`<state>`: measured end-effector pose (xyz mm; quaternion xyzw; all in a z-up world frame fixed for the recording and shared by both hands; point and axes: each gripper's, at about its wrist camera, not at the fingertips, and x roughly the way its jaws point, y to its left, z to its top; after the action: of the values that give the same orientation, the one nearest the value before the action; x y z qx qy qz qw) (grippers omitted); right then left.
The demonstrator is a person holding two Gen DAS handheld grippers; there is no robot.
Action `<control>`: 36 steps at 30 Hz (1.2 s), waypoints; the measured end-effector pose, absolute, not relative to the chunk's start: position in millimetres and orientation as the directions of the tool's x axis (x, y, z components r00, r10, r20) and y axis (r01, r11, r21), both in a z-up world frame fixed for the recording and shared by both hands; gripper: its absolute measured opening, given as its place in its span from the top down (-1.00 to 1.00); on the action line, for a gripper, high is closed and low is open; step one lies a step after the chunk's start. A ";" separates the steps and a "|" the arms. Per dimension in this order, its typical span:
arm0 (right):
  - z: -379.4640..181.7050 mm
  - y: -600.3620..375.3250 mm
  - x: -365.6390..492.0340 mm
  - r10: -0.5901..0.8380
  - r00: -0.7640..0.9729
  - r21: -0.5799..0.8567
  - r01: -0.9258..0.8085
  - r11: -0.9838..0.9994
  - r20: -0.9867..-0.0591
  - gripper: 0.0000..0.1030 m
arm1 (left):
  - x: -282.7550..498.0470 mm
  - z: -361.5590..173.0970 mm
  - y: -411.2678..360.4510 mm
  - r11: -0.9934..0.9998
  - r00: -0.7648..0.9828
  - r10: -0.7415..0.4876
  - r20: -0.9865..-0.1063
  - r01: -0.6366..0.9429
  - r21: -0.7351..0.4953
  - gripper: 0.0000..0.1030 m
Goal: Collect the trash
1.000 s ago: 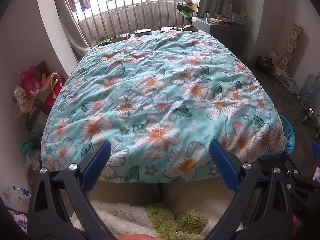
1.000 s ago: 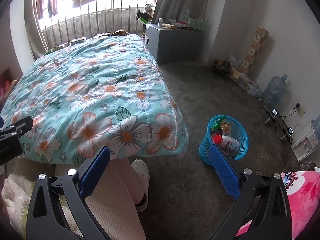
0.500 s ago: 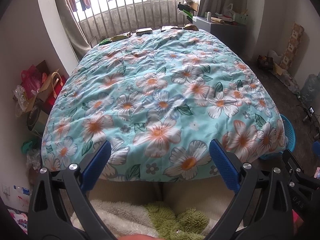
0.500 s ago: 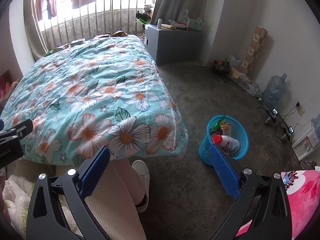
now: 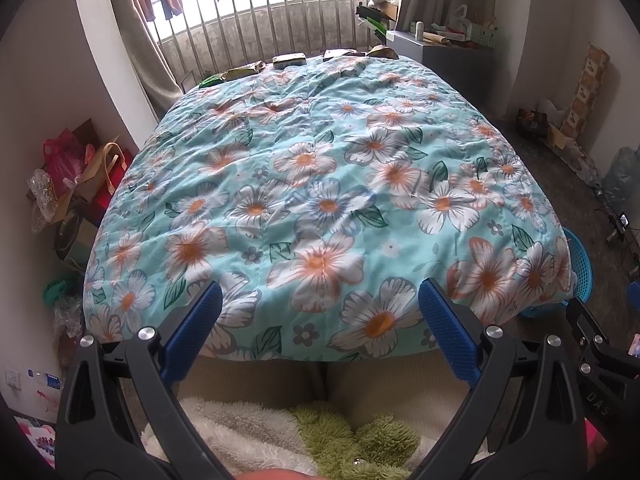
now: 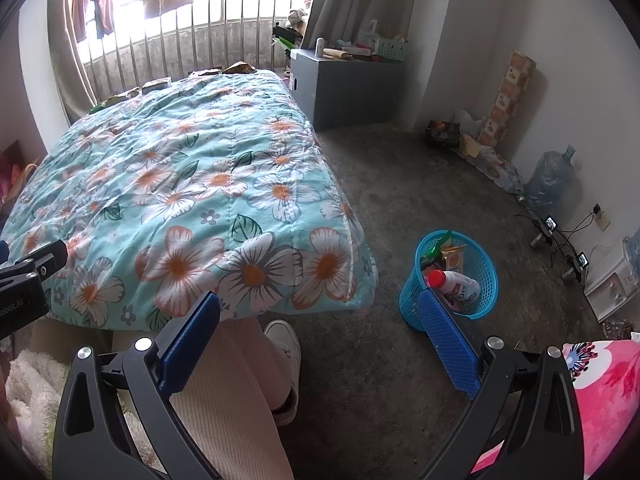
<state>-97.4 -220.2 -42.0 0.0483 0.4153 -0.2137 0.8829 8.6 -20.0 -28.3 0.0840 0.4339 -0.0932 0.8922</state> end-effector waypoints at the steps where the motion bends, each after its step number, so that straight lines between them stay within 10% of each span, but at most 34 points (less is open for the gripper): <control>1: -42.0 -220.1 -97.4 -0.338 0.563 -0.093 0.418 0.904 -0.754 -0.87 | 9.4 -28.1 -21.2 0.968 0.606 -0.093 -0.790 0.240 0.070 -0.83; 36: -41.6 -214.5 -96.9 -0.326 0.574 -0.082 0.409 0.909 -0.751 -0.87 | 12.5 -28.4 -22.0 0.969 0.602 -0.089 -0.793 0.238 0.072 -0.83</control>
<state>-96.9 -214.5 -41.6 0.0500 0.4121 -0.2074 0.8858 12.5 -22.0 -28.4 0.0855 0.4363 -0.0918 0.8910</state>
